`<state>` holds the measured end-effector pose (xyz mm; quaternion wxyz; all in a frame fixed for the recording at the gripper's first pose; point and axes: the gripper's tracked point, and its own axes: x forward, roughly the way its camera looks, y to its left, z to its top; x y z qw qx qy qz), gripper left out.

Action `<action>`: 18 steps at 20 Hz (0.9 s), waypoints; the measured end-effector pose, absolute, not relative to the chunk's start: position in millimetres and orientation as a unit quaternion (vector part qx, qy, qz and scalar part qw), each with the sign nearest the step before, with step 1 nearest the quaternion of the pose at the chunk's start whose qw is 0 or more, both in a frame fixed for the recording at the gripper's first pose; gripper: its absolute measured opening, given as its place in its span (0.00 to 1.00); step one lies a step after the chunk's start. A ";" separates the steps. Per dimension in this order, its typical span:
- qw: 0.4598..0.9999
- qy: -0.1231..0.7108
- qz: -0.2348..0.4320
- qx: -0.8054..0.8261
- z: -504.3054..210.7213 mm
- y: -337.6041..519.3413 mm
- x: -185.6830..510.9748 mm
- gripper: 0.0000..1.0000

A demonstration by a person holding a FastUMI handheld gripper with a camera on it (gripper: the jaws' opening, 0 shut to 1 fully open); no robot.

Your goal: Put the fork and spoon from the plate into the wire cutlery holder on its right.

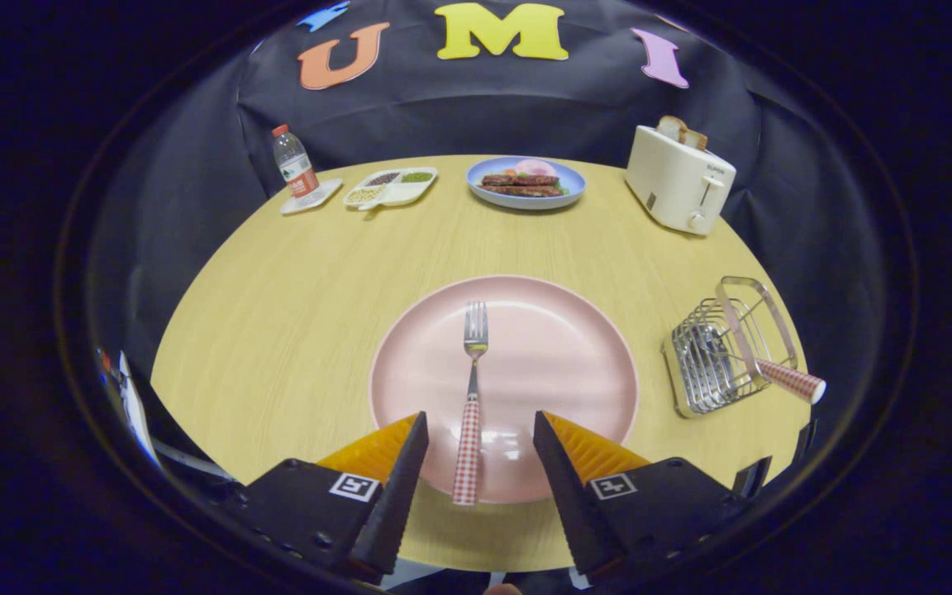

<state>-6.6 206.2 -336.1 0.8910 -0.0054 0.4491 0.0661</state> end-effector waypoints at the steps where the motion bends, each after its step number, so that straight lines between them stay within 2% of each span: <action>1: 0.887 0.456 0.068 -0.003 -340.3 207.9 -7.6 0.72; 7: 0.871 0.487 0.058 0.004 -356.3 209.2 -13.1 0.24; 9: 0.867 0.494 0.056 0.000 -359.7 203.3 -16.8 0.25; 10: 0.865 0.498 0.057 0.001 -359.6 205.6 -15.2 0.08; 12: 0.862 0.503 0.056 -0.004 -358.6 203.5 -15.2 0.08; 13: 0.862 0.504 0.053 -0.009 -355.4 200.8 -13.4 0.01; 18: 0.846 0.529 0.072 -0.006 -326.5 191.1 -19.2 0.01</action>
